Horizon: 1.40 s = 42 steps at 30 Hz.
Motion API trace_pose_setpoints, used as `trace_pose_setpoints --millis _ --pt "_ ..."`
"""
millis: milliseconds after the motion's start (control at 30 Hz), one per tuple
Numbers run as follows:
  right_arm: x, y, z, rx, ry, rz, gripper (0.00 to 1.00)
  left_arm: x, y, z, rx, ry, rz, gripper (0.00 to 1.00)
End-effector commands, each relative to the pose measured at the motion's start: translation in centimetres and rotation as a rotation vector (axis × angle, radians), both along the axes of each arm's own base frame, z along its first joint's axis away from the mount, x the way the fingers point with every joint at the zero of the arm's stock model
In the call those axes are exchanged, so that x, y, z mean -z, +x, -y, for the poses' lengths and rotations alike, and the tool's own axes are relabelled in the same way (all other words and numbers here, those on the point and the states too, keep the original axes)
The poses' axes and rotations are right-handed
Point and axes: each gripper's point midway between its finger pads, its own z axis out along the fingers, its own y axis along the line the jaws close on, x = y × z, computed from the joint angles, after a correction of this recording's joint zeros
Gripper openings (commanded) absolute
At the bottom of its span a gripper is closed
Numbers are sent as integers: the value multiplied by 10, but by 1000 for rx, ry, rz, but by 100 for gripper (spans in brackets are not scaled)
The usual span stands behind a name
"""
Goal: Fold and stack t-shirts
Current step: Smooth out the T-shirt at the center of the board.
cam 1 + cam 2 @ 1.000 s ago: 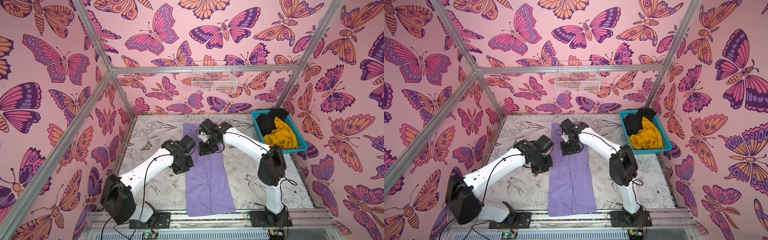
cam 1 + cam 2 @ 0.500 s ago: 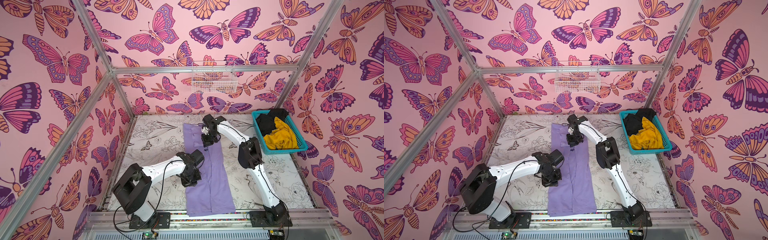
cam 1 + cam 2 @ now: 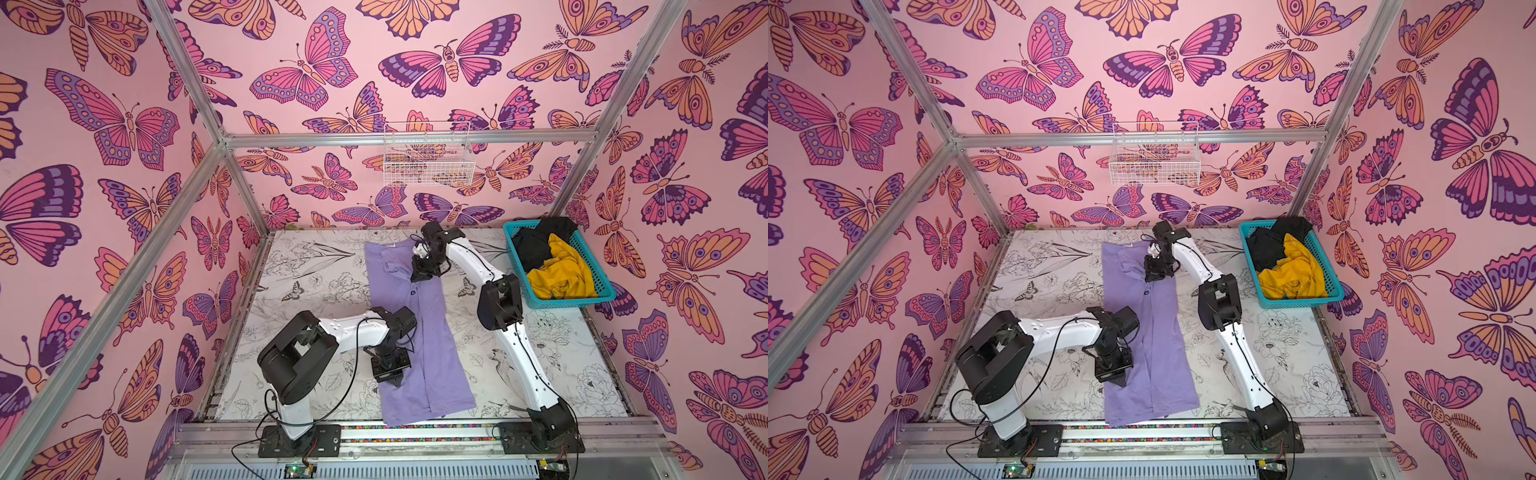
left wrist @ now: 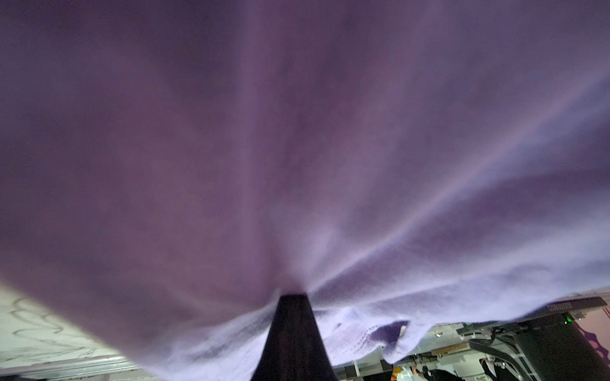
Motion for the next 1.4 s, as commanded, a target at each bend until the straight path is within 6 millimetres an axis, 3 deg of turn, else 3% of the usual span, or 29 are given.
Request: trace_pose_setpoints --millis 0,100,267,333,467,667,800,900,1033,1133,1233,1367 --pt "28 30 17 82 -17 38 12 4 -34 1 38 -23 -143 0" --pt "24 35 18 89 2 48 13 -1 -47 1 73 -17 -129 0" --pt "17 21 12 54 49 -1 14 -9 -34 -1 108 12 -50 0" --pt "11 8 9 24 65 -23 15 -9 -26 1 132 31 -30 0" --pt "-4 -37 1 -108 23 -51 17 -13 -7 9 175 45 34 0" --pt "-13 -91 1 -184 -71 -112 17 -18 21 1 144 83 95 0" --pt "-23 -99 4 -193 -76 -89 18 -36 52 -22 107 138 183 0" --pt "-41 -95 5 -210 -73 -34 21 -55 77 -40 73 161 250 0" --pt "-70 -89 7 -209 -76 24 23 -76 93 -56 24 166 312 0" --pt "-91 -87 15 -190 -111 78 23 -83 96 -72 -18 198 334 0" --pt "-101 -94 39 -161 -224 97 23 -80 91 -75 -47 186 308 0" --pt "-89 -137 70 -177 -334 59 23 -68 69 -58 -40 81 199 0"
